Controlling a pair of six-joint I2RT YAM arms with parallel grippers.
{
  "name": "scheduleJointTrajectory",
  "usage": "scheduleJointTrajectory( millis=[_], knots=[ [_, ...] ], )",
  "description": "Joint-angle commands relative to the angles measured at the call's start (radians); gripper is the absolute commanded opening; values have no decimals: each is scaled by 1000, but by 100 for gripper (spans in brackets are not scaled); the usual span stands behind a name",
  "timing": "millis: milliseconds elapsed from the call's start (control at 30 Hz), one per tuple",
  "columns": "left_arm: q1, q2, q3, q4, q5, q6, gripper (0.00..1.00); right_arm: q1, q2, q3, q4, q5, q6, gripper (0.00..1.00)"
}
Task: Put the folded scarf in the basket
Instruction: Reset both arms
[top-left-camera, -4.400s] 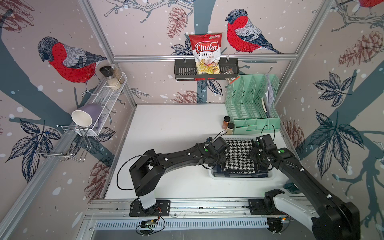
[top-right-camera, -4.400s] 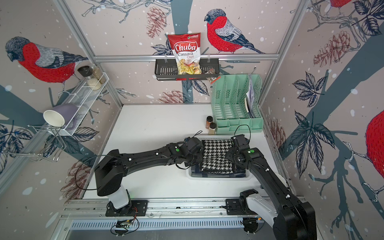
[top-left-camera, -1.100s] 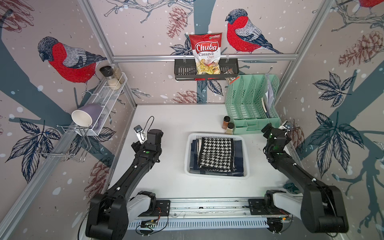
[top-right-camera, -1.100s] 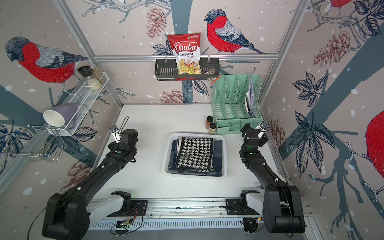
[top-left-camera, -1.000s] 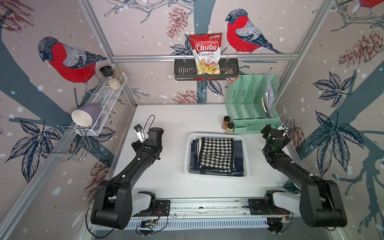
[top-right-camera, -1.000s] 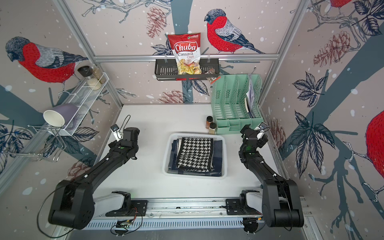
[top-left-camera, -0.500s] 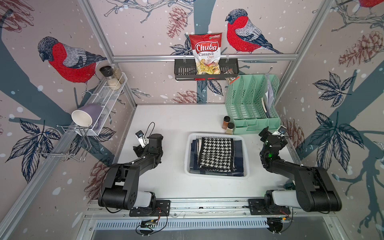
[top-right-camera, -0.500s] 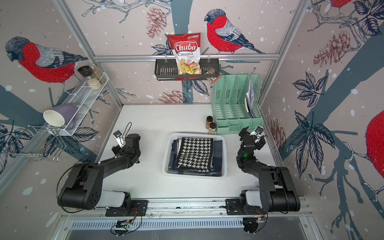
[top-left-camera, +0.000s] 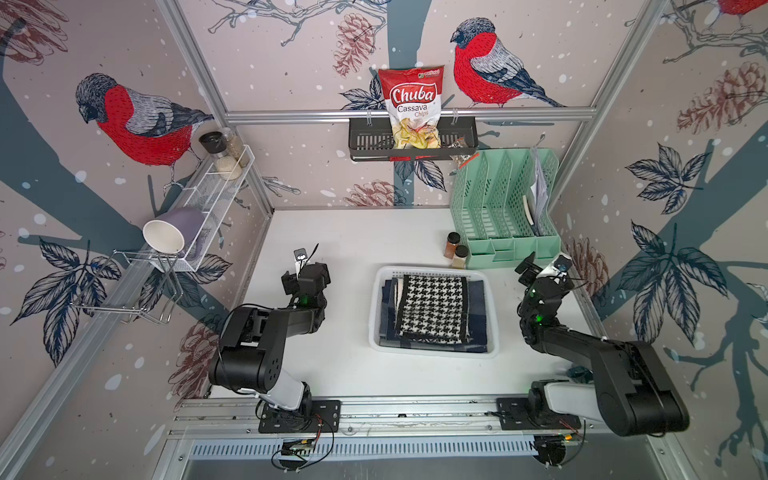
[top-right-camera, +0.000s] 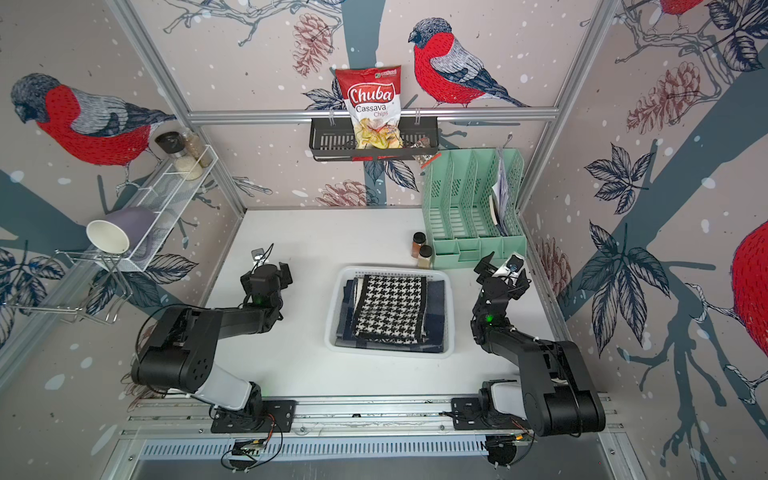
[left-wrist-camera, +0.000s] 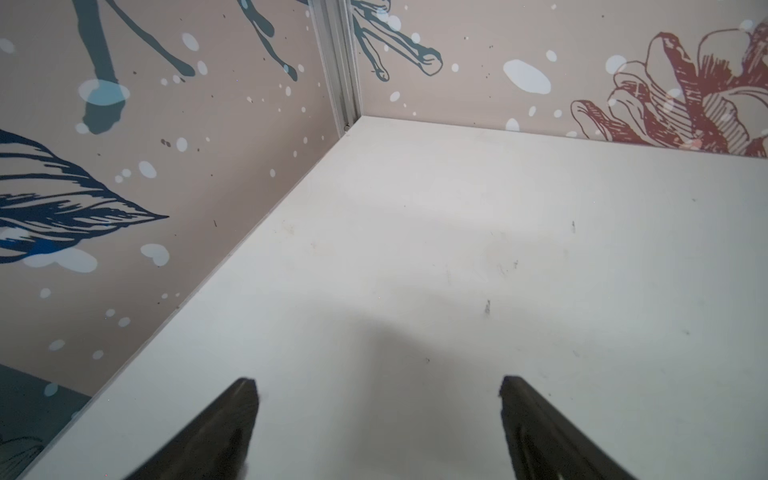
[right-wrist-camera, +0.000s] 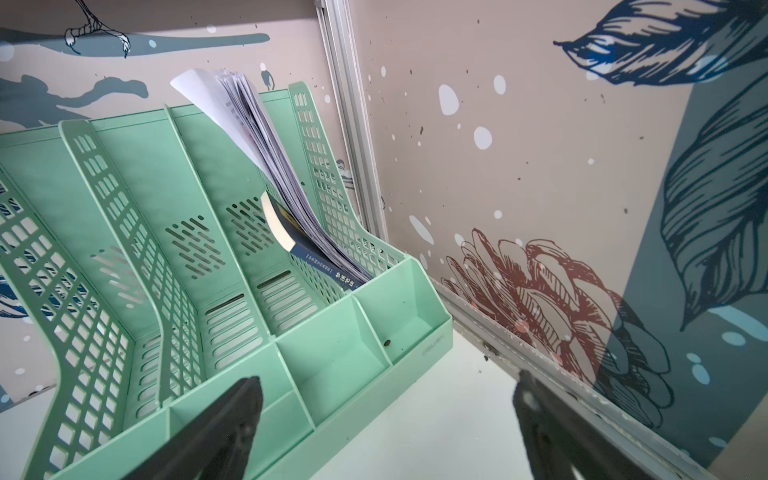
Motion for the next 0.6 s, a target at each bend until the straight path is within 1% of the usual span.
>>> scheduleJointTrajectory(
  millis=[0,100,133,167,233,300,367,400,433,467,500,567],
  knots=[
    [11,-32,-61,185,100,50,91,12,-14,-13,-2,41,-18,100],
    [12,-54,-140,304,92,47,89,21,-28,-40,1,41,-26,100],
    [15,-59,-162,340,95,40,90,23,-33,-54,2,44,-23,100],
    [17,-61,-175,360,108,42,95,23,-35,-67,4,41,-15,100],
    [21,-39,-203,418,131,46,95,17,-25,-97,15,29,-2,100],
    [22,3,-234,538,122,55,95,13,-15,-121,67,28,-14,100],
    [27,-30,-209,431,139,38,95,-11,-3,-124,109,-22,-13,100],
    [34,-14,-218,474,143,42,95,-18,15,-125,141,-26,-11,100],
    [34,-16,-216,472,145,41,95,-29,34,-123,157,-52,-3,100],
    [35,-27,-209,435,149,36,98,-34,55,-113,154,-72,-1,100],
    [36,-18,-214,459,147,41,98,-32,86,-112,182,-89,-9,100],
    [36,-27,-211,440,150,37,98,-19,146,-122,275,-131,-54,100]
  ],
)
